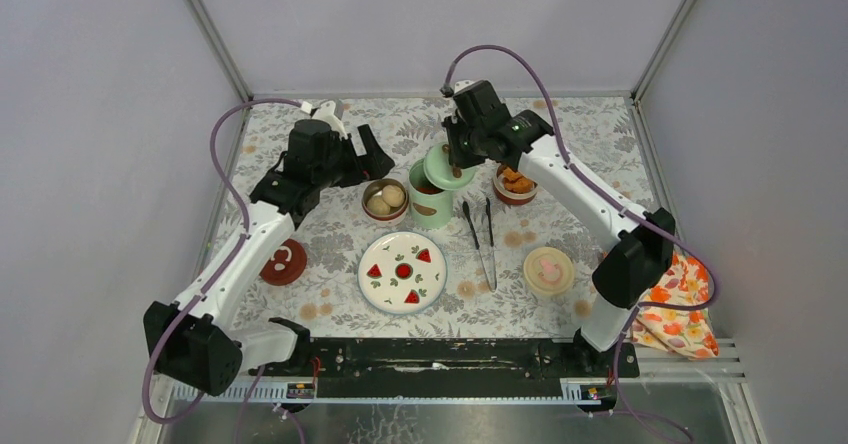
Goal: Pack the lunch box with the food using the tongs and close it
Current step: Pick up the box lid from the center of the board, then close the box lid on the packing box.
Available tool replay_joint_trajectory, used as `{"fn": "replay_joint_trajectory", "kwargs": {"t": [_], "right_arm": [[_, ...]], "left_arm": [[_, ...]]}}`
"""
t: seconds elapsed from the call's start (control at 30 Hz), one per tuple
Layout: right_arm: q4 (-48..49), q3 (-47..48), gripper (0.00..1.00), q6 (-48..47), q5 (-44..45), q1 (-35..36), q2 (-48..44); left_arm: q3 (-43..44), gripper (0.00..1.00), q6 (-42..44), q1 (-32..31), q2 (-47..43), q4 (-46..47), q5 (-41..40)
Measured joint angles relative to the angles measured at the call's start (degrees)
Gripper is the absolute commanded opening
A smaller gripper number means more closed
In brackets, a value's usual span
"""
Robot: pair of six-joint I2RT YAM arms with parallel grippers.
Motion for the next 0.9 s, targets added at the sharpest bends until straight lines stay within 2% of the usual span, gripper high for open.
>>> {"fn": "replay_joint_trajectory", "kwargs": {"t": [0.27, 0.9], "right_arm": [[-0.52, 3.78, 0.06, -1.62, -2.91, 2.21, 3.89], [-1.73, 8.52, 0.07, -4.22, -2.19, 4.28, 11.47]], "left_arm": [[-1.01, 0.99, -2.67, 0.00, 3.08, 2.34, 3.37], [-1.46, 0.98, -5.57, -0.09, 9.38, 6.25, 6.23]]}}
